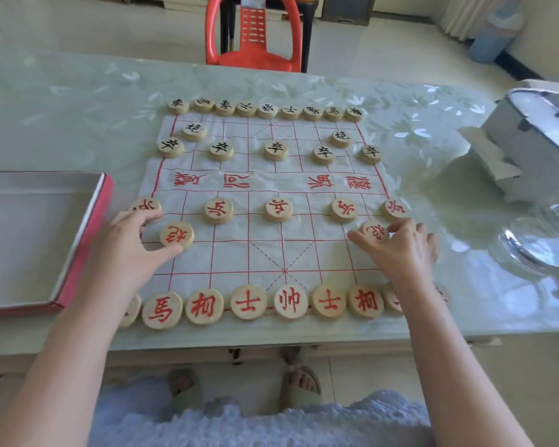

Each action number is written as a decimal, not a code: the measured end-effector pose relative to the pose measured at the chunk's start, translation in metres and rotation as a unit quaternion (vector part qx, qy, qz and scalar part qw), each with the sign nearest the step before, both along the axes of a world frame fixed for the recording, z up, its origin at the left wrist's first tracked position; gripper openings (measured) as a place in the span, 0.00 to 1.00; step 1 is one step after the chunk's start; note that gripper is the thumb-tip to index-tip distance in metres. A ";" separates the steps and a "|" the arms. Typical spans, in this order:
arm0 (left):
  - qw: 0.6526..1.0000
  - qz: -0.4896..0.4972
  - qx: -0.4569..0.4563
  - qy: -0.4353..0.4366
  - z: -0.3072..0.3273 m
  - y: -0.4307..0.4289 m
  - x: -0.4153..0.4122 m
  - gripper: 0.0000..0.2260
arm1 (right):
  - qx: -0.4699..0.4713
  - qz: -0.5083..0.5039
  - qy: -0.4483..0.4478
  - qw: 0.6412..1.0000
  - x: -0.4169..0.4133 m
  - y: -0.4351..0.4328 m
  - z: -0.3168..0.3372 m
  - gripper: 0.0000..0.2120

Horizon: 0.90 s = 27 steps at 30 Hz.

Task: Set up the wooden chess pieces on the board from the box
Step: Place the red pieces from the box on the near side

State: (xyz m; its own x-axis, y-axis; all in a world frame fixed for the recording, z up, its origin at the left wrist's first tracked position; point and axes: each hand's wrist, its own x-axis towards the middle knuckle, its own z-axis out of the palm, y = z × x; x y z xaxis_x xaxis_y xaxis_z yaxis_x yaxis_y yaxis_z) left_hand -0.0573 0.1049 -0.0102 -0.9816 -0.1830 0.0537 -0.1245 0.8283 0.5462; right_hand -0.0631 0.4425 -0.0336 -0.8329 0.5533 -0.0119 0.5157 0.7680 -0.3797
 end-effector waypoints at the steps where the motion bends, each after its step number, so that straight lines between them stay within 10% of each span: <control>1: 1.000 -0.001 -0.005 -0.004 -0.001 0.000 -0.001 0.25 | 0.003 -0.001 0.003 1.000 0.000 -0.002 -0.001 0.44; 18: 0.998 -0.010 0.021 -0.050 0.001 0.018 -0.006 0.19 | -0.129 0.050 0.026 0.990 0.004 0.004 0.008 0.19; 27: 0.997 0.027 0.070 -0.034 -0.007 0.007 -0.005 0.27 | -0.105 0.015 0.039 0.994 0.010 0.005 0.014 0.32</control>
